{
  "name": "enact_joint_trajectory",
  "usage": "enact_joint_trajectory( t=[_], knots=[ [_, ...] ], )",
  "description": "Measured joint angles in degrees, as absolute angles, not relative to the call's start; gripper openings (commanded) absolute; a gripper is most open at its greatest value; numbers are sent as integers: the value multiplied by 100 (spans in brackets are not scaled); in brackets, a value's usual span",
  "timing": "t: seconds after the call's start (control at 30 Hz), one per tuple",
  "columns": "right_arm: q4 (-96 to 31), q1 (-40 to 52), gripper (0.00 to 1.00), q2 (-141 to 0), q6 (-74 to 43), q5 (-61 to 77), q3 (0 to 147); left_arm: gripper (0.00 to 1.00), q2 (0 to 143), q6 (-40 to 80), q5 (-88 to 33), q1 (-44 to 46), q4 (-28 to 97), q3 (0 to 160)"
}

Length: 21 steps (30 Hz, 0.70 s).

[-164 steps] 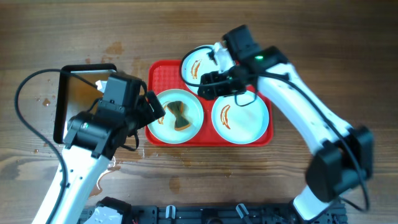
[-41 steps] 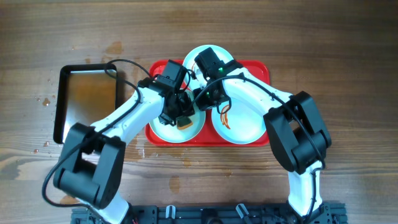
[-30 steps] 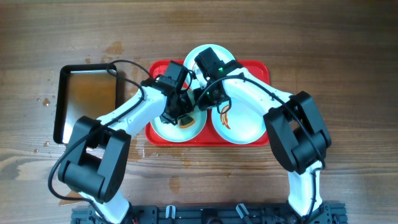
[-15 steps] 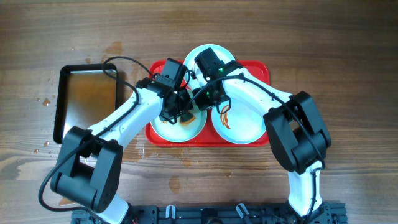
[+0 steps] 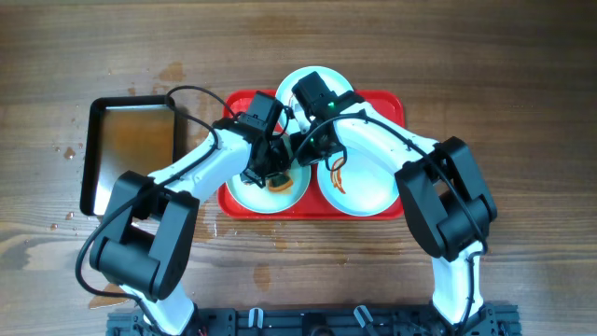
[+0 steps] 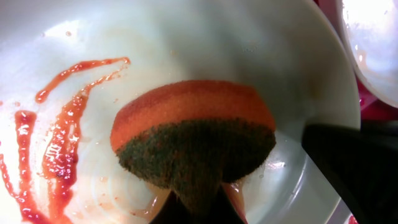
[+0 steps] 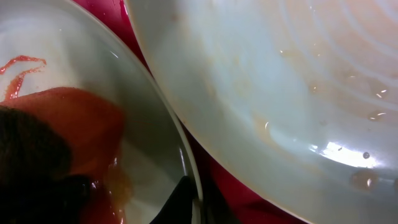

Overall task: Clean dirty plates on tray and stack at the side
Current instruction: 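Scrub the left plate with the sponge in the left gripper while right holds it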

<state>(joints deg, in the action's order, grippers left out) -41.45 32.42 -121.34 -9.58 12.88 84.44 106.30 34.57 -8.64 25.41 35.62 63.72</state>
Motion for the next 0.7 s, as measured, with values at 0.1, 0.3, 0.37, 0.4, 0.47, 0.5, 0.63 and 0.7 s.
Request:
enact_joint_trajectory(
  t=[0.1, 0.3, 0.37, 0.4, 0.47, 0.5, 0.63, 0.7],
  knots=[
    [-4143, 3242, 5, -12134, -958, 1280, 8444, 4, 10663, 3452, -823, 2541, 3553, 6372],
    [-4110, 3245, 5, -12134, -961, 1347, 8444, 14, 10669, 3151, -91, 2615, 3632, 6372],
    [-4108, 3245, 5, -12134, -961, 1347, 8444, 4, 10665, 3041, 362, 2630, 3767, 6372],
    [-4108, 3245, 4, -12134, -958, 1347, 8447, 4, 10665, 2991, 600, 2637, 3839, 6377],
    [-4108, 3245, 4, -12134, -958, 1350, 8447, 4, 10665, 2762, 1068, 2648, 3968, 6377],
    [-4108, 3245, 4, -12134, -958, 1350, 8444, 4, 10665, 2670, 1251, 2652, 4010, 6375],
    [-4108, 3245, 4, -12134, -958, 1350, 8444, 4, 10702, 2294, 1992, 2652, 4099, 6337],
    [-4108, 3245, 4, -12134, -958, 1352, 8447, 4, 10742, 2178, 2292, 2652, 4233, 6337]
  ],
)
